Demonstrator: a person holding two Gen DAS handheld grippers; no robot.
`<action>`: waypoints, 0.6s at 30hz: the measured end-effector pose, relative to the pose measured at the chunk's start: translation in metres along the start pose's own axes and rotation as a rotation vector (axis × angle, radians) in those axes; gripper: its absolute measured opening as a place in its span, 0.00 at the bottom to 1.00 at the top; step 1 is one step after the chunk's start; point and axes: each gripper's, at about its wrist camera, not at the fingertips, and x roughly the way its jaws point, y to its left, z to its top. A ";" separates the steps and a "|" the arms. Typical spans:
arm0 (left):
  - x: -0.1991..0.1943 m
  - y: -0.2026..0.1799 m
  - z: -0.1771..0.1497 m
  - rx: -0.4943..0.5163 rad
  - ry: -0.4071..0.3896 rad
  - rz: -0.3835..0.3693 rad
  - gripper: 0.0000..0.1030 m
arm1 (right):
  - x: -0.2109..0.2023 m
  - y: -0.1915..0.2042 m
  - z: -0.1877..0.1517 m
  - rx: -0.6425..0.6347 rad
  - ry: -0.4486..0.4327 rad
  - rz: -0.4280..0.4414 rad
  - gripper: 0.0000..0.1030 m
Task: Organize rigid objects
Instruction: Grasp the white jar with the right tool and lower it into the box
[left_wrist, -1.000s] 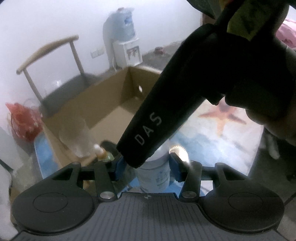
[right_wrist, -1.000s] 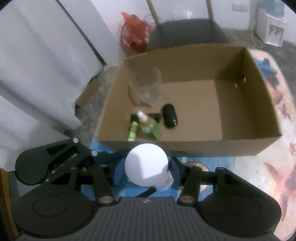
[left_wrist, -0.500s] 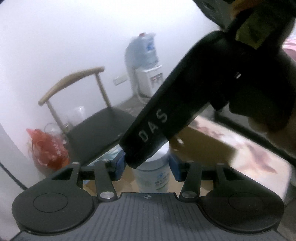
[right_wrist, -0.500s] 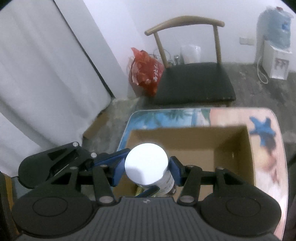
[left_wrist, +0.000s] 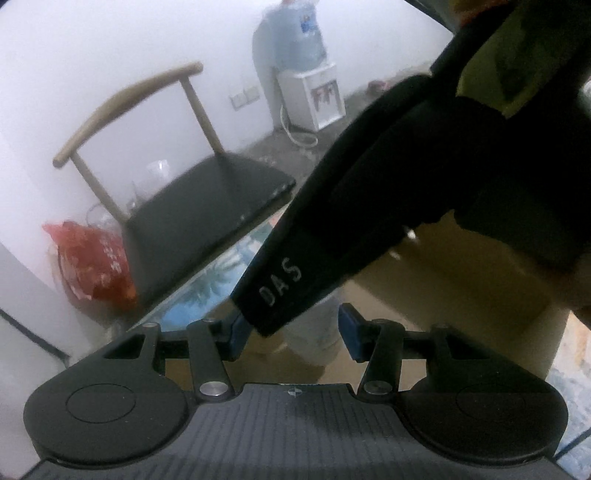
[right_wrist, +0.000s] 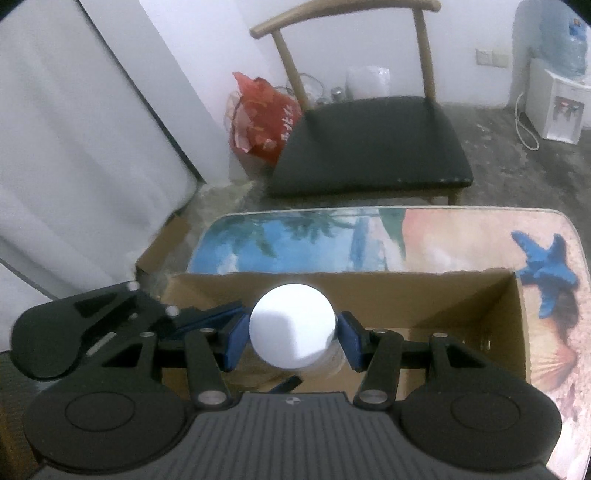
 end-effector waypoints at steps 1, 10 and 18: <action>0.003 0.002 -0.001 -0.004 0.011 0.001 0.49 | 0.004 -0.002 0.000 0.004 0.005 0.002 0.54; 0.016 0.003 0.001 -0.017 0.063 -0.010 0.49 | 0.022 -0.013 -0.007 0.033 0.027 -0.002 0.55; 0.010 0.000 0.001 -0.034 0.085 -0.005 0.52 | 0.017 -0.013 -0.004 0.054 0.025 0.003 0.67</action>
